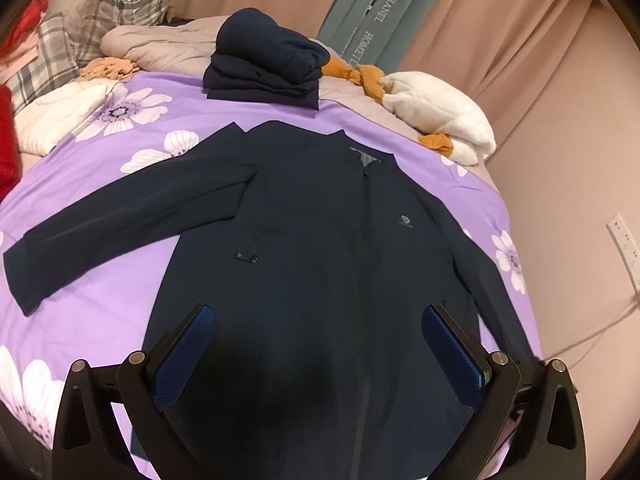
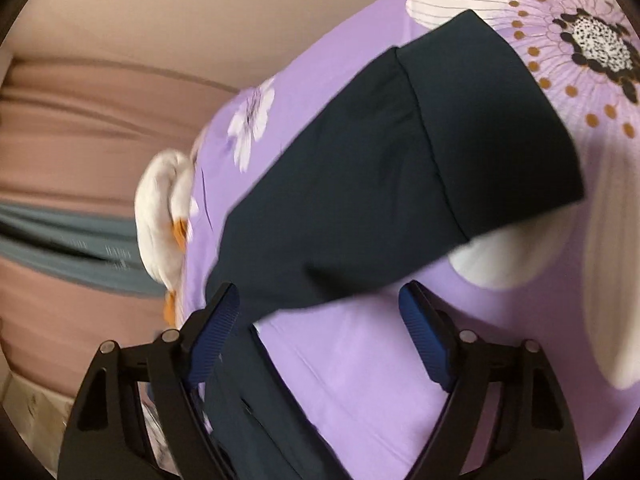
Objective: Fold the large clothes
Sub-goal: 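Grasp the navy jacket's sleeve cuff with the right tool and lift it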
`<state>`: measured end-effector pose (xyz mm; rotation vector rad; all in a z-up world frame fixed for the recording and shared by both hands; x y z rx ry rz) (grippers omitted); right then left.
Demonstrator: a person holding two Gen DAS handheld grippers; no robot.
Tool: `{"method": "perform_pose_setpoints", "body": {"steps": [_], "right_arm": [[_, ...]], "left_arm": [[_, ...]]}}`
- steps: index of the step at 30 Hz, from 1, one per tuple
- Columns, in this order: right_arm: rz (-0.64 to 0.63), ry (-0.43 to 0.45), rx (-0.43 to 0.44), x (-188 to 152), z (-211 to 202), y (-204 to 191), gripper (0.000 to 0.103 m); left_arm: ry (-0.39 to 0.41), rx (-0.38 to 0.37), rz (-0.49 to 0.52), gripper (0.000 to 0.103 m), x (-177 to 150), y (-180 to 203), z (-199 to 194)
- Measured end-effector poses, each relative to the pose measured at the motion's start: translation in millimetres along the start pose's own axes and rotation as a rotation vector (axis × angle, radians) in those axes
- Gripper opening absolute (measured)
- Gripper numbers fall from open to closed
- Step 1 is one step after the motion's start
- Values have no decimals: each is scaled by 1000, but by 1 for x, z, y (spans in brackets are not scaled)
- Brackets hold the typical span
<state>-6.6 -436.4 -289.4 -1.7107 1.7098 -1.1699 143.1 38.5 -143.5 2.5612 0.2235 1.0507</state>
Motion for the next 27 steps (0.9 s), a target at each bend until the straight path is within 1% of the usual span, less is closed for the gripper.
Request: {"method": "perform_pose_setpoints", "body": {"steps": [1, 3, 5, 6, 8, 11, 13, 16, 17, 19, 20, 22, 23, 27], "right_arm": [[17, 20, -1, 4, 1, 0, 81], [57, 69, -11, 15, 2, 2, 71], [101, 102, -24, 21, 3, 6, 52], [136, 113, -25, 25, 4, 11, 47], [182, 137, -32, 30, 4, 18, 22], [183, 151, -35, 36, 3, 19, 12], [131, 164, -27, 38, -1, 10, 10], [-1, 201, -6, 47, -10, -22, 9], [-67, 214, -5, 52, -15, -40, 9], [-148, 227, -19, 55, -16, -64, 9], [-218, 239, -32, 58, -20, -83, 9], [-301, 245, -43, 58, -23, -104, 9], [-372, 250, -54, 57, -24, -124, 9], [-533, 233, -74, 46, -26, -167, 9]], "left_arm": [[-3, 1, 2, 103, 1, 0, 2], [-11, 2, 4, 103, 2, 1, 8], [-21, 4, 1, 103, 2, 0, 13], [-25, 5, 0, 103, 2, 0, 16], [-31, 12, 0, 103, 3, -3, 21], [-39, 24, 0, 103, 3, -6, 27], [-44, 31, -1, 103, 4, -8, 31], [-56, 35, -7, 103, 5, -10, 38], [-59, 37, -7, 103, 5, -10, 41], [-66, 39, -5, 103, 5, -11, 45], [-67, 38, -5, 103, 6, -10, 46], [-69, 36, -8, 103, 7, -11, 48], [-69, 35, -9, 103, 8, -11, 49], [-67, 24, -17, 103, 13, -14, 52]]}}
Point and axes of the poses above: each gripper's, at about its wrist camera, not at the fingertips, and z roughly the way its jaws point, y to its right, x to its top, the point moved 7 cm from there along z, roughly the way its jaws point, and after that the axes turned 6 degrees about y, right-handed, at the moved point
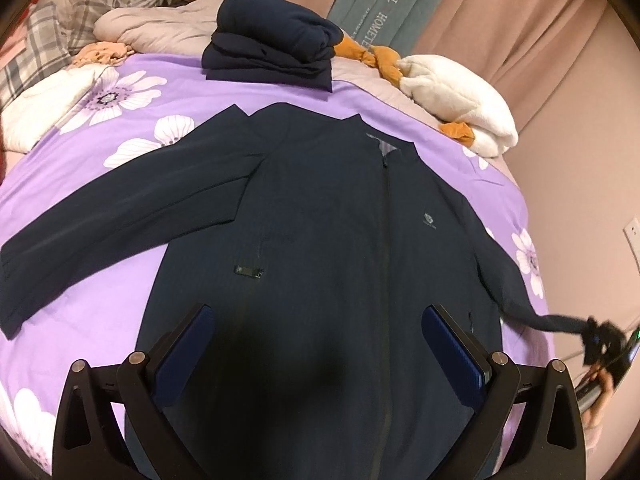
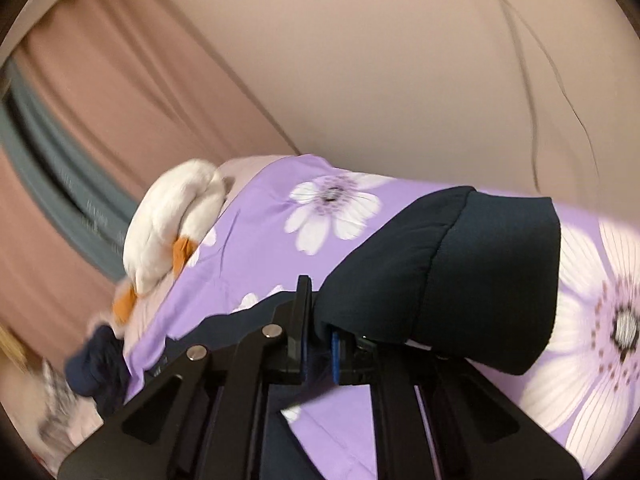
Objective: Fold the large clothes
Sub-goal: 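Grasp the navy jacket's sleeve cuff with the right tool and lift it, then fold the held sleeve across the jacket body with the right tool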
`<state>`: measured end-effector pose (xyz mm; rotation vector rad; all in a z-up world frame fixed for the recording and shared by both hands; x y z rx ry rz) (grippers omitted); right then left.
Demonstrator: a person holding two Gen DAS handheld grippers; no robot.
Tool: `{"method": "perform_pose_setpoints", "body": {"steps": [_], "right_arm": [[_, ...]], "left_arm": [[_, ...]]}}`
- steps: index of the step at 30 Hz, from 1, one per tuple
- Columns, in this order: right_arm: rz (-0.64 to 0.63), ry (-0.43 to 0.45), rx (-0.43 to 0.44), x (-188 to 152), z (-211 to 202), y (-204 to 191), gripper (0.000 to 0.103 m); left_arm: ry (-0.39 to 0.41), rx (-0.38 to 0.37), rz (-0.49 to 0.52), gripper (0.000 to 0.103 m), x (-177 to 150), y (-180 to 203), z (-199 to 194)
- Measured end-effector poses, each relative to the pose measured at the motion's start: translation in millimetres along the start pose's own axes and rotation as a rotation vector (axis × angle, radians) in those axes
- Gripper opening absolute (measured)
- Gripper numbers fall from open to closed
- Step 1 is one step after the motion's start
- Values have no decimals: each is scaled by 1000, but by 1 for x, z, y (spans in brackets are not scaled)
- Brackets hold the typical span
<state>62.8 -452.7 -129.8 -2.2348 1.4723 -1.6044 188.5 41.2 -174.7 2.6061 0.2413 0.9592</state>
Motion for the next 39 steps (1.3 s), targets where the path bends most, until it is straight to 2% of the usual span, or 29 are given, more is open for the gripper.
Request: {"method": "perform_pose_setpoints", "body": {"steps": [4, 7, 11, 14, 16, 17, 22, 24, 25, 26, 28, 30, 32, 34, 36, 39], "right_arm": [[-193, -28, 41, 2, 8, -75, 9], [-336, -45, 85, -15, 22, -129, 8], [-595, -88, 181, -63, 32, -218, 8], [-853, -132, 240, -130, 35, -276, 8], [-978, -157, 268, -169, 42, -301, 8], [-1069, -178, 293, -204, 43, -313, 8], [-1374, -263, 351, -331, 52, -341, 8], [-1479, -328, 354, -374, 57, -331, 25], [-1536, -365, 335, -394, 60, -322, 45], [-1562, -383, 330, -406, 61, -317, 60], [-1596, -401, 356, -419, 58, -313, 61], [-1600, -388, 392, -415, 49, -311, 66], [-1530, -410, 447, -392, 38, -304, 73], [-1379, -479, 519, -361, 32, -297, 80], [-1246, -519, 539, -340, 35, -287, 81], [-1026, -554, 476, -292, 54, -253, 81]], "left_arm": [[9, -4, -18, 103, 6, -7, 2], [14, 0, -39, 103, 10, -17, 3], [16, 11, -70, 103, 13, -30, 5], [15, 24, -92, 103, 14, -42, 6], [14, 38, -105, 103, 14, -49, 8], [13, 42, -109, 103, 14, -52, 8], [1, 62, -134, 103, 13, -65, 17], [0, 65, -136, 103, 13, -68, 22], [-7, 63, -139, 103, 12, -69, 26], [-15, 54, -142, 103, 12, -69, 29], [-36, 28, -154, 103, 10, -70, 36], [-70, -18, -171, 103, 9, -67, 44], [-99, -82, -198, 103, 8, -62, 53], [-121, -163, -232, 103, 10, -54, 61], [-140, -229, -273, 103, 13, -46, 70], [-153, -308, -318, 103, 21, -32, 83]]}}
Point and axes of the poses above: each gripper's, at about its wrist camera, not at the fingertips, and z roughly the way its jaws point, y to its right, x to its top, the point moved 7 cm from there along z, roughly the way its jaws point, and after that the axes turned 6 degrees about y, right-handed, at the moved point
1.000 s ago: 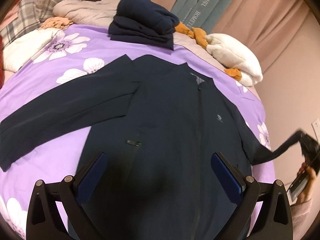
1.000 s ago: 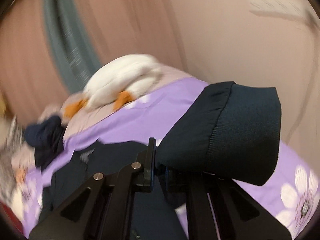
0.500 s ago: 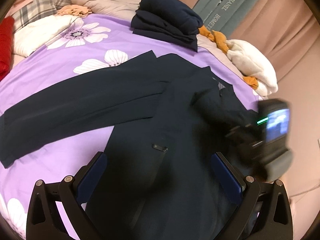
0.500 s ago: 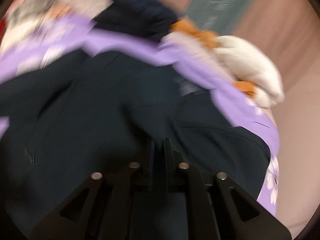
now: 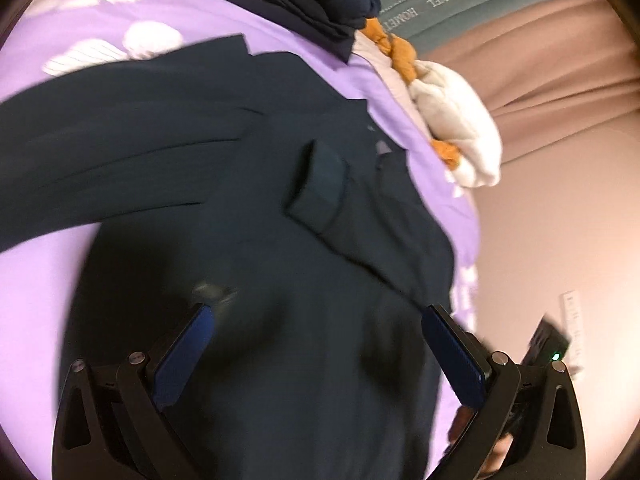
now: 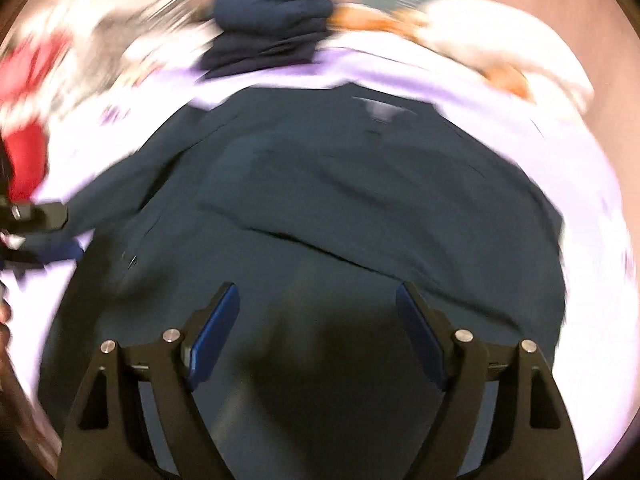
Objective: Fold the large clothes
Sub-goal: 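Fold the held sleeve across the jacket body with the right tool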
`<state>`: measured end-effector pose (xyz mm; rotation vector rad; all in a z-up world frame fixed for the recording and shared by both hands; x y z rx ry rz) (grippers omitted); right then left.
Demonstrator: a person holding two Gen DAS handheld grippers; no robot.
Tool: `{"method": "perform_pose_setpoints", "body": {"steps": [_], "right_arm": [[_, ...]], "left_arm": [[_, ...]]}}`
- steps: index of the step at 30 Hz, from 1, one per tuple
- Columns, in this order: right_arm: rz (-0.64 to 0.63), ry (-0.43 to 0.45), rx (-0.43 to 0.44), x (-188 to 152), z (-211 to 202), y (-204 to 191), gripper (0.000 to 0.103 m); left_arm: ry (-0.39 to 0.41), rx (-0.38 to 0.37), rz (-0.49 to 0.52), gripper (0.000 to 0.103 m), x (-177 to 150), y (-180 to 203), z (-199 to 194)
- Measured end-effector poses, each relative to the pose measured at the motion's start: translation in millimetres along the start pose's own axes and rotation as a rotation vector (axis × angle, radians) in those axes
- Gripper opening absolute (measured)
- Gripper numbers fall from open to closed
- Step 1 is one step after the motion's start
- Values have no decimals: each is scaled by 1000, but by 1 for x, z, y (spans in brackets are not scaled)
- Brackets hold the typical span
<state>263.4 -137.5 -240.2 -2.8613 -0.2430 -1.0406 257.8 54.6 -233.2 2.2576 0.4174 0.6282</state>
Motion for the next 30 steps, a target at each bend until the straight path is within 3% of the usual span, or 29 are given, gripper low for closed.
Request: {"method": "perform_pose_setpoints", "body": {"steps": [2, 5, 10, 14, 21, 23, 24, 27, 30], "right_arm": [[140, 18, -13, -9, -12, 45, 81], [226, 45, -60, -27, -22, 81, 81], [340, 87, -56, -55, -39, 100, 81], [388, 113, -28, -68, -48, 101, 81], [401, 140, -7, -64, -41, 110, 81], [415, 148, -8, -65, -41, 116, 81], [423, 151, -12, -65, -40, 119, 81], [439, 157, -32, -69, -41, 131, 81], [462, 154, -42, -70, -39, 145, 81]], "left_arm": [[-17, -70, -43, 103, 5, 8, 13], [-44, -149, -110, 103, 13, 15, 37], [-105, -256, -209, 103, 17, 18, 80], [-121, -210, -253, 103, 20, 9, 107], [-16, -142, -234, 102, 44, 8, 118], [32, -93, -230, 94, 49, 5, 122], [50, -66, -225, 80, 51, 3, 123], [57, -14, -202, 25, 52, -5, 127], [94, 28, -170, 24, 55, -16, 116]]}}
Point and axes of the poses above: each gripper's, at about its wrist camera, not at the fingertips, and z roughly the way its jaws point, y to its right, x to its top, the point moved 7 cm from there along z, roughly the way its jaws point, and after that the axes turned 6 degrees about y, right-handed, at the moved point
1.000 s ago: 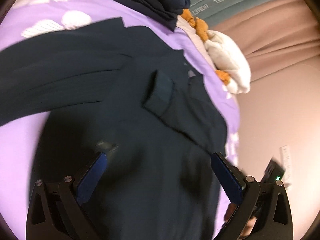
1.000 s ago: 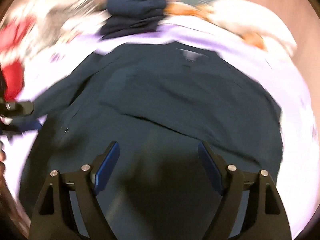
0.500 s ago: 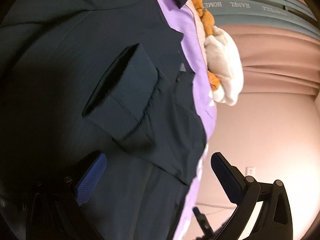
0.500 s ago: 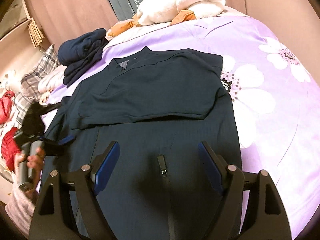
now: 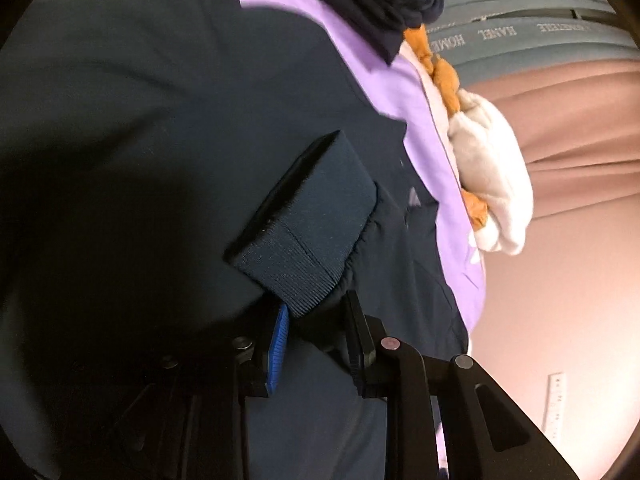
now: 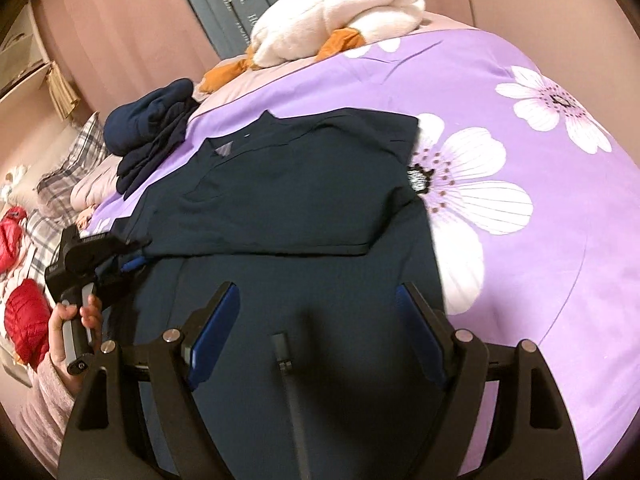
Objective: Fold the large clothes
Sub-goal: 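Fold the held sleeve across the jacket body with the right tool, then grasp the other sleeve cuff with the left tool and fold it across the body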
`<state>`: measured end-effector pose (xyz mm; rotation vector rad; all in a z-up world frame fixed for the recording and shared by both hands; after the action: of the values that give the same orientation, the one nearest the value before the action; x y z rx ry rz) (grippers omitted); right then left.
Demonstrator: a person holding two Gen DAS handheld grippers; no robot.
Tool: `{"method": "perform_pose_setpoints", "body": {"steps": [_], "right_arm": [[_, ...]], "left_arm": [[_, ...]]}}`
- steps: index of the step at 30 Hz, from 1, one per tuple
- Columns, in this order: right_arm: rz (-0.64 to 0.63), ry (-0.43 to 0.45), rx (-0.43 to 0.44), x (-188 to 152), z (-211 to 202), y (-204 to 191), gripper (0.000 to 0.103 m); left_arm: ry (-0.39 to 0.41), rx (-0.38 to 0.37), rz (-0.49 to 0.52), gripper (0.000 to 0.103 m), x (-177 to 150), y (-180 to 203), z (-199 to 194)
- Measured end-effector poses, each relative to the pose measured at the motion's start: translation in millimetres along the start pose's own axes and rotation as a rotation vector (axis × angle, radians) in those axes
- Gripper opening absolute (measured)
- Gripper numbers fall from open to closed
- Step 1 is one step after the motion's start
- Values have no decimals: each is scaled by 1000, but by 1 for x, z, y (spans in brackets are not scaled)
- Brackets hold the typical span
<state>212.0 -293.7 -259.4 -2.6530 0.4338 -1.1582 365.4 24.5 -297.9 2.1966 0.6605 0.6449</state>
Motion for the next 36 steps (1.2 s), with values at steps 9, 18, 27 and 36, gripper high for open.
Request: {"method": "perform_pose_setpoints", "body": {"steps": [9, 18, 27, 36], "right_arm": [[132, 14, -38, 21, 21, 27, 81], [105, 39, -36, 77, 64, 5, 66], [-65, -52, -138, 71, 113, -1, 44], [-105, -84, -192, 51, 121, 31, 44]], "left_arm": [[-23, 139, 245, 24, -10, -4, -30], [51, 184, 297, 60, 0, -14, -84], [-1, 156, 497, 59, -8, 38, -31], [-68, 260, 565, 58, -20, 15, 3]]}}
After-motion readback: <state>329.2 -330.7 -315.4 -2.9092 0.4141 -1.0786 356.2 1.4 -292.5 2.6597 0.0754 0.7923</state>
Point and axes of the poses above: each gripper's, at about its wrist camera, not at the fingertips, and z roughly the way its jaws point, y to its right, x to its top, the point moved 7 cm from there along z, roughly the way its jaws point, and after that the axes turned 6 degrees about y, right-handed, at the moved point
